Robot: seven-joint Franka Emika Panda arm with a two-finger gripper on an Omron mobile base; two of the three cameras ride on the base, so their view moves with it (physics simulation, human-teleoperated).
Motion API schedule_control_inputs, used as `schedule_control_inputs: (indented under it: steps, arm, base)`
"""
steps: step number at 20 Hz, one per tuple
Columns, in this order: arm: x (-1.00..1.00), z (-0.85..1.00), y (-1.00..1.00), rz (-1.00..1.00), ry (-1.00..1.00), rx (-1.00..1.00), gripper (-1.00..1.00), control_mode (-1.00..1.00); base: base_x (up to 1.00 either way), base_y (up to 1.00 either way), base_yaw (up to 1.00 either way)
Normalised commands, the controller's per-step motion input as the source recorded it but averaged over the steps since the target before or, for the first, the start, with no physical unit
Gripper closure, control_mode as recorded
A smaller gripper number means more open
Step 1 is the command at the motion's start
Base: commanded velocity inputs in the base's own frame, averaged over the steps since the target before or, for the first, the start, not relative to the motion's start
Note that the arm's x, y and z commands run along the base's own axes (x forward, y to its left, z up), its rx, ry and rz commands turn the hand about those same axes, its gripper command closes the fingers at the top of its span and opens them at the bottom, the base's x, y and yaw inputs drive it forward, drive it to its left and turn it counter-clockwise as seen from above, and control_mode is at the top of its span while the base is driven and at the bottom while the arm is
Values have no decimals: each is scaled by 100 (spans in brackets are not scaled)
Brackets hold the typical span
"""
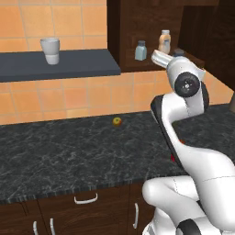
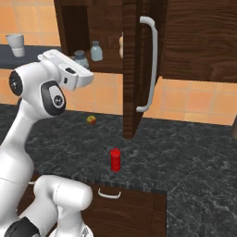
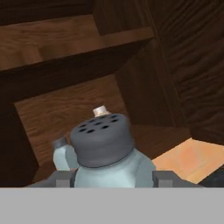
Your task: Put the shaker and condiment bottle from the counter next to their counterparts in the cabinet.
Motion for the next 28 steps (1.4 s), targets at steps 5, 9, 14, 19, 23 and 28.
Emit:
schedule_control_inputs:
  steps: [5,9,14,19,23,28]
  arm:
    - [-1,25,9,16,0,-3,100,-100]
    - [1,13,12,6,1,-5,100,-100]
    - [0,17,0,5,18,0,100,-100]
    - [6,-5,0,3,32,0,100,-100]
    - [16,-8,7,7,1,-7,100,-100]
    - [25,-15,0,3,0,0,100,-100]
  base:
    - [0,0,0]
    - [0,0,0]
    - [0,0,0]
    - [0,0,0]
    - [0,0,0]
    - [0,0,0]
